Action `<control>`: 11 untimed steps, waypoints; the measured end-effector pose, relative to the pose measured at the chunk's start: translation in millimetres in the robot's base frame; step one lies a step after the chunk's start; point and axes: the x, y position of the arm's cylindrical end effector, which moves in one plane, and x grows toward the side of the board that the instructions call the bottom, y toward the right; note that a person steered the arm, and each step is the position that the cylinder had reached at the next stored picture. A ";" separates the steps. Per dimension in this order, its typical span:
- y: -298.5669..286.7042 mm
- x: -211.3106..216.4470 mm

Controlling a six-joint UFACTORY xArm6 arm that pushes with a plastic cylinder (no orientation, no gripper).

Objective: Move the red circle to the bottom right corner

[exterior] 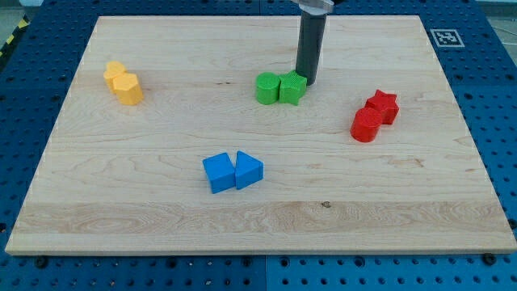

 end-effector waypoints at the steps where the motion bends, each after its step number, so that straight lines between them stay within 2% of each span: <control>1: 8.1 0.1; 3: 23.3 0.2; 6: 94.6 10.0; 9: 87.5 47.6; 11: 53.2 60.7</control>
